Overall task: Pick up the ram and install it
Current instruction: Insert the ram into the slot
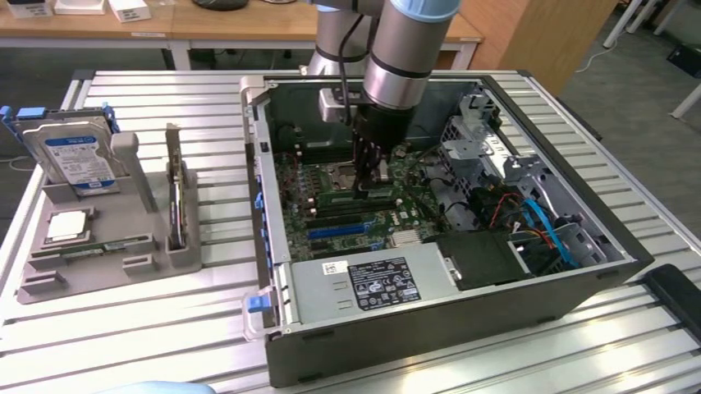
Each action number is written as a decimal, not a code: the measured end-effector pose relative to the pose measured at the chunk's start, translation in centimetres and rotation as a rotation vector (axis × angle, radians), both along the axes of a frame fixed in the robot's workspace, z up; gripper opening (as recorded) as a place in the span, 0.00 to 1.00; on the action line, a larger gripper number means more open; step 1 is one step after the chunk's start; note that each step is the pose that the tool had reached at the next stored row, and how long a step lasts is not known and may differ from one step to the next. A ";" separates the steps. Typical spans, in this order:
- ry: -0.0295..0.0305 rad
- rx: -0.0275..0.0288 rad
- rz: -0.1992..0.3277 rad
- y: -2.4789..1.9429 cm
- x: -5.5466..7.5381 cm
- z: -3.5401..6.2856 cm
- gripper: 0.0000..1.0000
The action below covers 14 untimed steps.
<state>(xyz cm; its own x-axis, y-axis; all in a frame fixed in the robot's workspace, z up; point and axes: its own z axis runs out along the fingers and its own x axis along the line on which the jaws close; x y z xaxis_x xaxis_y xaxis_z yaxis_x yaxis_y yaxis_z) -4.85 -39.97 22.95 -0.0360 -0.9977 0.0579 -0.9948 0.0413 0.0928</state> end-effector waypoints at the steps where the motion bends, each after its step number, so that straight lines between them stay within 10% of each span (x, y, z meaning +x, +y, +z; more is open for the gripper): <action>1: 0.0000 -0.0001 0.000 -0.01 0.0 -0.01 0.13; 14: 0.0000 0.0000 0.000 -0.01 0.0 -0.26 0.13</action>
<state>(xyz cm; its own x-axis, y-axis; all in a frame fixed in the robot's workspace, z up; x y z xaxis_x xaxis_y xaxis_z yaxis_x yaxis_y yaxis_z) -4.80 -39.99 22.69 -0.0361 -0.9977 0.0580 -0.9948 0.0414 0.0928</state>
